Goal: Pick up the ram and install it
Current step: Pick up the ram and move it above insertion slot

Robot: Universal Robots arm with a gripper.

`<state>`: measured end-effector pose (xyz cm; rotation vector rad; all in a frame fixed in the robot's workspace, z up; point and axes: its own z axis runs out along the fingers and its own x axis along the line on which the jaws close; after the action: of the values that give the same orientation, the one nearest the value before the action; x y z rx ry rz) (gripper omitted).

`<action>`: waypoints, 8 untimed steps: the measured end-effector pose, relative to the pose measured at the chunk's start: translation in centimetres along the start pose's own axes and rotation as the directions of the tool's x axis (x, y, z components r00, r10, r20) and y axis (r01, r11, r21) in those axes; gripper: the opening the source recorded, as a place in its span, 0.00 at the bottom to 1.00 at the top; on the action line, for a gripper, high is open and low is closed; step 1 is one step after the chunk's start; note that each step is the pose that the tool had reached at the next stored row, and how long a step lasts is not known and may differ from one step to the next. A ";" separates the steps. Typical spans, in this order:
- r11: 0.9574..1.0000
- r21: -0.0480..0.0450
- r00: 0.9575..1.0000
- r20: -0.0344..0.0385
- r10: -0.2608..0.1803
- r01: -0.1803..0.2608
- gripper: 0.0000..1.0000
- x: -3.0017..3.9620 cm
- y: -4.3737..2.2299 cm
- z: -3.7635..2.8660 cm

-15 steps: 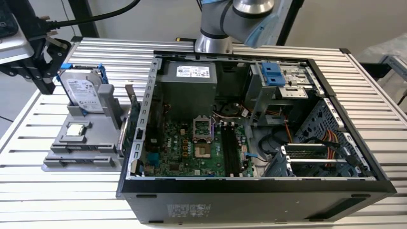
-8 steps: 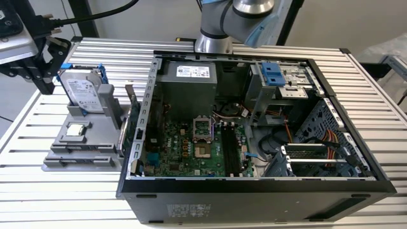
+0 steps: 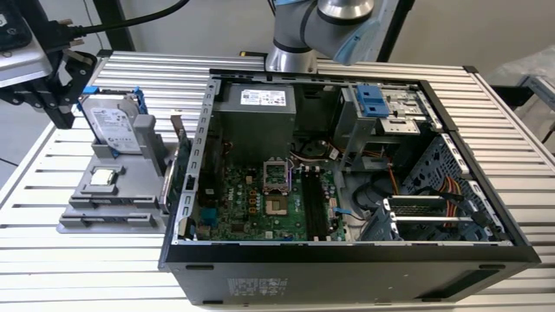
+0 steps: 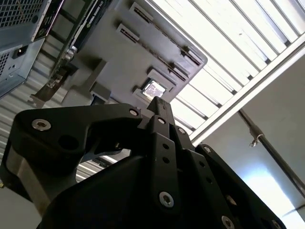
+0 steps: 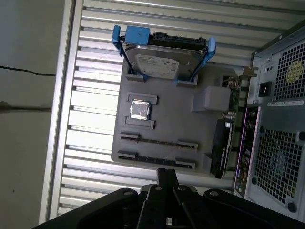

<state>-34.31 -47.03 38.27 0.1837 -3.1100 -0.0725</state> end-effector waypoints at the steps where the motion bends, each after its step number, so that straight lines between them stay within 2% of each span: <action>1: 1.000 0.000 1.000 0.000 -0.004 0.004 0.00 0.00 0.00 0.00; 8: 0.999 0.001 0.999 -0.003 -0.054 0.054 0.00 0.00 0.00 0.00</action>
<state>-34.31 -47.03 38.27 0.2678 -3.1028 -0.0714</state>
